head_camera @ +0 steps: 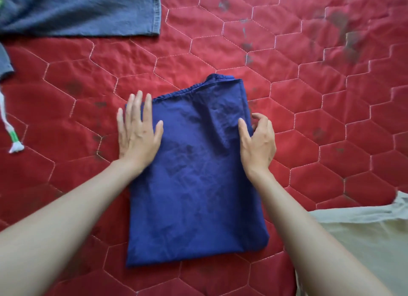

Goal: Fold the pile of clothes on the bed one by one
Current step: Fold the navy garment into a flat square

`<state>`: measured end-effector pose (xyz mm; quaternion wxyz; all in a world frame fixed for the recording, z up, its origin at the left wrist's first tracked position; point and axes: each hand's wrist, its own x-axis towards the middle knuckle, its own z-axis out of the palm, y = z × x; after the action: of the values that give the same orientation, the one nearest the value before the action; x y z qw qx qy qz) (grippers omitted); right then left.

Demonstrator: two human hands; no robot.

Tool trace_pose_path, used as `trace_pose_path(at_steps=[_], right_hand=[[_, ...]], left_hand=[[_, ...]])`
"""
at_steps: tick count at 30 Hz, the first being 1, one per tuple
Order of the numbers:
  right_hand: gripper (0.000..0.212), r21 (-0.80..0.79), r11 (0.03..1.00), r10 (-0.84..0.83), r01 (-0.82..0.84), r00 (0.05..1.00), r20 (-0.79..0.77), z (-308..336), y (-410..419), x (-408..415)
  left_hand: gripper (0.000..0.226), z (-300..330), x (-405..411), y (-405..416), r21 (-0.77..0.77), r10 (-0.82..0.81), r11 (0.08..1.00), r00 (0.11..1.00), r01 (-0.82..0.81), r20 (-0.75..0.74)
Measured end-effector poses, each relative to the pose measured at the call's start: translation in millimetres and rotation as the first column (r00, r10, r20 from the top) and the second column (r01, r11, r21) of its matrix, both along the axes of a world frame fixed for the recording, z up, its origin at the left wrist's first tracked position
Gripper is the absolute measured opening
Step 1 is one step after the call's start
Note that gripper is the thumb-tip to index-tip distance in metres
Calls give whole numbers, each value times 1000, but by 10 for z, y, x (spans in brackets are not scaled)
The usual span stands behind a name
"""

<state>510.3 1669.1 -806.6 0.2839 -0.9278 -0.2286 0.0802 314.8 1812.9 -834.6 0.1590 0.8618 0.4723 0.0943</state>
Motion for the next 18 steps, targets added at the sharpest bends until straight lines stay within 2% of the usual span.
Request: trace_pose_path(at_steps=[2,4,8,10,12,14,16,18], right_hand=[[27,-20,999,-27,27,999,-24,-3,162,108],[26,-60,995,-81,77,994,-67,-19,260,207],[26,-111,971,-225,212,966,-128,-34,238,244],[23,-100,973,-209,207,978,-14,-2,244,173],[28,-86,994,-45,65,976,213,45,317,62],[33,-83,976,216,-200,902,375,29,471,-109],[38,-184,858,511,-479,770,383,-59,629,-329],[43,-370,659,752,-655,586,303,-180,698,-478]], left_hand=[[60,-47,-21,-131,33,-121,992,989,124,-82],[59,-91,-17,-224,25,-182,982,973,188,-141],[59,-171,2,-299,-41,-156,988,970,151,-185],[61,-197,18,-303,-36,-155,988,971,151,-182],[61,-220,28,-303,-24,-154,988,973,152,-171],[60,-249,18,-304,0,-149,988,975,151,-164],[59,-281,-2,-301,24,-146,988,977,151,-156],[59,-303,-14,-298,48,-140,988,978,149,-153]])
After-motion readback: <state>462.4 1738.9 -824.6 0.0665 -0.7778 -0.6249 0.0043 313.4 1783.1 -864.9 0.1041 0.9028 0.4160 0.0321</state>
